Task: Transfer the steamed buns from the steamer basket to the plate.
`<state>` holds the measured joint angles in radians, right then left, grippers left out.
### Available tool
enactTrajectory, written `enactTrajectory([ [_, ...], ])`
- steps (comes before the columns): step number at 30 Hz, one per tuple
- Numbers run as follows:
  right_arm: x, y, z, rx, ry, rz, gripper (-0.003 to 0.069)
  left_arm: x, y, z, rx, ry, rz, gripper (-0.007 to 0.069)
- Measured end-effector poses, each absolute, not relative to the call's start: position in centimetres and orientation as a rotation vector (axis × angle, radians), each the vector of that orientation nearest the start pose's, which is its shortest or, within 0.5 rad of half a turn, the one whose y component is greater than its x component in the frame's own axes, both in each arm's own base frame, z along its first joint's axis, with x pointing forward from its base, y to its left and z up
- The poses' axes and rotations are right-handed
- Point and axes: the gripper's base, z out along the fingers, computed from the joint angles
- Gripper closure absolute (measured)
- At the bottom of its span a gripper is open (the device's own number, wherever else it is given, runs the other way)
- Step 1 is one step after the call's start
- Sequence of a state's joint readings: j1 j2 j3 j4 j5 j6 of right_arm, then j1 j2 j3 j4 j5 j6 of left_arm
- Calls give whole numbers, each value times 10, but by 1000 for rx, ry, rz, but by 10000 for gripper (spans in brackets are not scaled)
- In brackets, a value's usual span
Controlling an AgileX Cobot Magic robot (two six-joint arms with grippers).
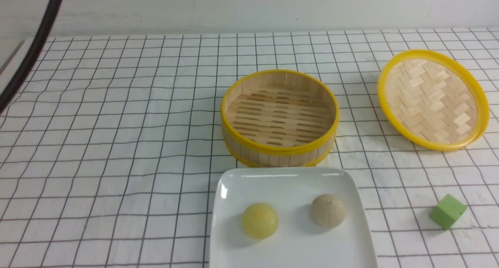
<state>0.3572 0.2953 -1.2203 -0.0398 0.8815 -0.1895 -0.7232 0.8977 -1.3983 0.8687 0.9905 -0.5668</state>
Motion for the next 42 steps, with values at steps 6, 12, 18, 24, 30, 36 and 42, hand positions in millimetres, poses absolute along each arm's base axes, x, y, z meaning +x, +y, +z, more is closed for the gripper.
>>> enactTrajectory([
  [6, -75, -23, 437, -446, 1360, 157, 155, 131, -44, 514, 165, 1677, 28, 212],
  [12, -46, -9, 377, -467, 1439, 211, 155, 131, -46, 515, 176, 1660, -3, 212],
  [18, -15, 1, 343, -424, 1394, 211, 155, 131, -47, 515, 176, 1667, -15, 212],
  [24, 8, 8, 310, -431, 1460, 202, 155, 131, -47, 513, 180, 1686, -19, 212],
  [30, 15, 11, 296, -443, 1501, 193, 157, 131, -46, 512, 188, 1697, 0, 212],
  [36, 16, 11, 293, -448, 1511, 185, 189, 129, -38, 503, 207, 1804, 129, 212],
  [42, 16, 11, 293, -448, 1512, 185, 246, 127, -34, 495, 288, 1886, 247, 233],
])
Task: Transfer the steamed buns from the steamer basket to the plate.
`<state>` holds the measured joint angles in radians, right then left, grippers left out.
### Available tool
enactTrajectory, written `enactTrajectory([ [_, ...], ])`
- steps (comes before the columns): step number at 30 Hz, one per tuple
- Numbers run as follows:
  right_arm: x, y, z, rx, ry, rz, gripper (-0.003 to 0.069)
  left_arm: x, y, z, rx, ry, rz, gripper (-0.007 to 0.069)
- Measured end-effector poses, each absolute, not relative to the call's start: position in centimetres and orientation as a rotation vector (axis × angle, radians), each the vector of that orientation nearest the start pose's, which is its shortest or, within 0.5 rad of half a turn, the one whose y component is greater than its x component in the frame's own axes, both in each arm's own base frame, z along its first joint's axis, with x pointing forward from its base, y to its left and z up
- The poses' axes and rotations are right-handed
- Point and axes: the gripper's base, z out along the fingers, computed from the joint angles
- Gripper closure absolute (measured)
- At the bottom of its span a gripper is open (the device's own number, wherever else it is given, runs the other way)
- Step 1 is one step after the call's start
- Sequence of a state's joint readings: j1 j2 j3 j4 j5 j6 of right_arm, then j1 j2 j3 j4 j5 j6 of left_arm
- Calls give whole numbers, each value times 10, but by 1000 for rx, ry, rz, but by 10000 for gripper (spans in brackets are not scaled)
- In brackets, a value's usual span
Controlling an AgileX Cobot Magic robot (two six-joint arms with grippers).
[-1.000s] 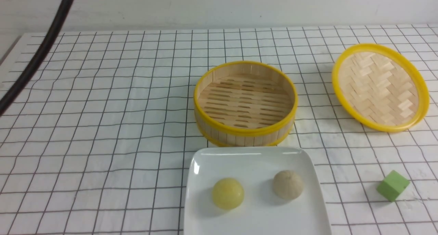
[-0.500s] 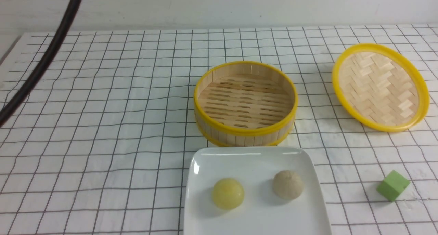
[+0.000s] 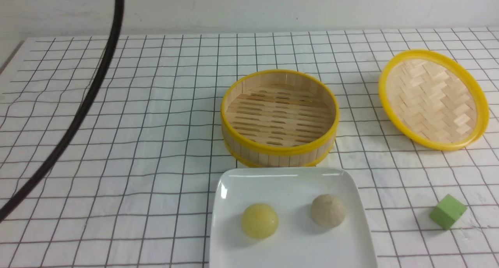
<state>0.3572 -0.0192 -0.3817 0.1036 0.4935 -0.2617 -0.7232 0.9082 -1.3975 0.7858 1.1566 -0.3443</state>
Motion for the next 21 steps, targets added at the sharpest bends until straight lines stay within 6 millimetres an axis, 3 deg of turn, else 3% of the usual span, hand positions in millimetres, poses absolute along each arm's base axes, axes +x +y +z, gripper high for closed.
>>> enactTrajectory([
  [12, 16, 11, 293, -448, 1512, 185, 389, 127, -34, 495, 304, 1888, 248, 267],
  [16, 16, 11, 293, -448, 1512, 185, 446, 124, -32, 491, 441, 1915, 343, 267],
  [21, 16, 11, 293, -448, 1512, 185, 454, 116, -28, 489, 559, 1930, 374, 267],
])
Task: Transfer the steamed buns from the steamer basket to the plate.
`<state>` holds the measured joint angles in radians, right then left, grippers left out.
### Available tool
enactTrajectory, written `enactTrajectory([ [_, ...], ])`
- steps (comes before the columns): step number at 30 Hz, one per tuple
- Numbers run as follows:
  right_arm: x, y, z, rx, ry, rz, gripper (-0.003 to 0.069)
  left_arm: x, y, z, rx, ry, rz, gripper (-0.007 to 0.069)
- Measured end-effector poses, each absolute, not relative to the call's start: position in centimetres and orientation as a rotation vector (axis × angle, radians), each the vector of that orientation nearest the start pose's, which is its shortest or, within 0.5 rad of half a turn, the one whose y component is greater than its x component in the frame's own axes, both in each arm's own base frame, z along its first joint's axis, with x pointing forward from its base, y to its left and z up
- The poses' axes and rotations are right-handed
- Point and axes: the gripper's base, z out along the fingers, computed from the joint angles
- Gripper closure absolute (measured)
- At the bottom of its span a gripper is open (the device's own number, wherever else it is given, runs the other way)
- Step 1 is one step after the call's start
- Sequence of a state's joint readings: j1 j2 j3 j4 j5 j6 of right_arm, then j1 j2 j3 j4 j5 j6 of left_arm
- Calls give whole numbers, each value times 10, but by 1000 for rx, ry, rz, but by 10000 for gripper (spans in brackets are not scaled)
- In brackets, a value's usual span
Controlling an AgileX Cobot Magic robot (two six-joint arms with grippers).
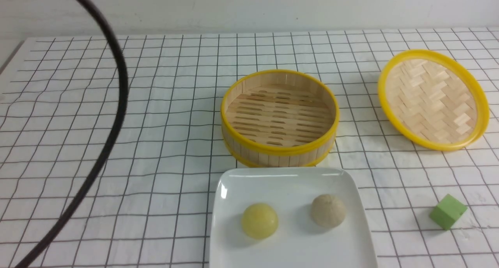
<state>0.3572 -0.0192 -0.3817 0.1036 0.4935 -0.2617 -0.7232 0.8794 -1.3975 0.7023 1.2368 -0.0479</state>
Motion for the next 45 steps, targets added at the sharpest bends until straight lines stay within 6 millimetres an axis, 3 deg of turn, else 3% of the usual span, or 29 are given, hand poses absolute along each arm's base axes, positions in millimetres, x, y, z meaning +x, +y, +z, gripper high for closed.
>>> enactTrajectory([
  [15, 16, 11, 293, -450, 1511, 184, 442, 43, 18, 497, 522, 1801, 81, 277],
  [22, 16, 11, 293, -450, 1511, 184, 434, 13, 37, 481, 475, 1769, -51, 319],
  [26, 16, 11, 293, -450, 1511, 184, 430, 5, 43, 448, 454, 1812, -74, 329],
  [30, 16, 11, 293, -450, 1511, 184, 423, 12, 36, 409, 498, 1898, -43, 329],
  [32, 16, 11, 293, -450, 1511, 184, 422, 15, 34, 400, 508, 1904, -42, 329],
  [36, 16, 11, 293, -449, 1510, 184, 423, 33, 15, 361, 521, 1885, -67, 330],
  [40, 16, 11, 293, -449, 1510, 184, 421, 45, 4, 337, 508, 1907, -80, 335],
  [45, 16, 11, 293, -449, 1510, 184, 421, 55, -19, 312, 500, 1826, -262, 377],
])
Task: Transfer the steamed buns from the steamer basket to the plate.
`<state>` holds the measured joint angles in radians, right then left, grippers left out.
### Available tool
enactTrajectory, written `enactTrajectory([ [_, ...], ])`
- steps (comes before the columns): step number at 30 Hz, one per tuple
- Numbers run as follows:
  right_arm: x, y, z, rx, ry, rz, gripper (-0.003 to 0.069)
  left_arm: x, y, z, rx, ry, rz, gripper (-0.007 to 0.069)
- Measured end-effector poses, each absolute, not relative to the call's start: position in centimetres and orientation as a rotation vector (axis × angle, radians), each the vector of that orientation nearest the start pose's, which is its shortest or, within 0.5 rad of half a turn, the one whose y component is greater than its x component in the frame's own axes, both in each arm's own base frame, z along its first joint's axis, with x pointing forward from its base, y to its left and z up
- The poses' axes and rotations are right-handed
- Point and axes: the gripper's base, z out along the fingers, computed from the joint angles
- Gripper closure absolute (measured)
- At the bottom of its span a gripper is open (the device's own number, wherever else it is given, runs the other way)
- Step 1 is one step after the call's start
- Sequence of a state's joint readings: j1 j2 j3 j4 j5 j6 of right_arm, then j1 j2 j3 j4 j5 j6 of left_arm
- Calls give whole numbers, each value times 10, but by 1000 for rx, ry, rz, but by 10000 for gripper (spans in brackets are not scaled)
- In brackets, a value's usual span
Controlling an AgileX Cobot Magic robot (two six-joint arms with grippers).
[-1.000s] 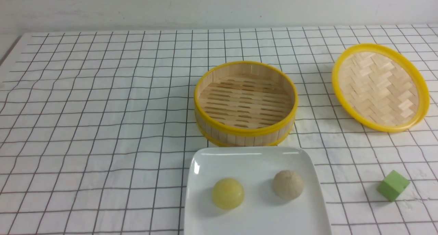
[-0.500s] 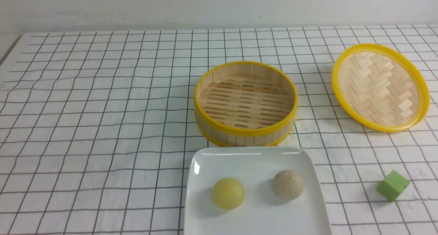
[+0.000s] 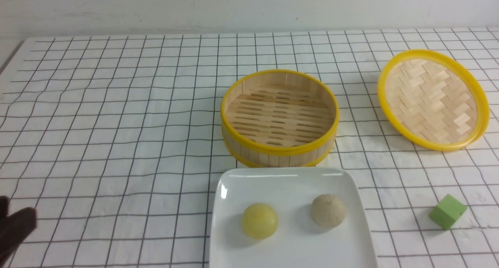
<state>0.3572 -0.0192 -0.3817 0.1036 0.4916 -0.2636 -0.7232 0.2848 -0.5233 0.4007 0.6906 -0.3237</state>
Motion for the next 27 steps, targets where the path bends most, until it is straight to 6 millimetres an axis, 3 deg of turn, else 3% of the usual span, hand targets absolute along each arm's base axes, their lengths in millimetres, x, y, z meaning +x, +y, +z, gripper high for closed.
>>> enactTrajectory([
  [8, 16, 11, 293, -449, 1510, 184, 419, 60, -31, 295, 525, 1765, -339, 403],
  [15, 16, 11, 293, -449, 1510, 184, 419, 59, -33, 294, 339, 1844, -532, 403],
  [22, 16, 11, 293, -449, 1509, 184, 419, 66, -29, 270, 399, 1864, -343, 393],
  [27, 16, 11, 293, -449, 1509, 182, 419, 73, -23, 247, 306, 1847, -229, 390],
])
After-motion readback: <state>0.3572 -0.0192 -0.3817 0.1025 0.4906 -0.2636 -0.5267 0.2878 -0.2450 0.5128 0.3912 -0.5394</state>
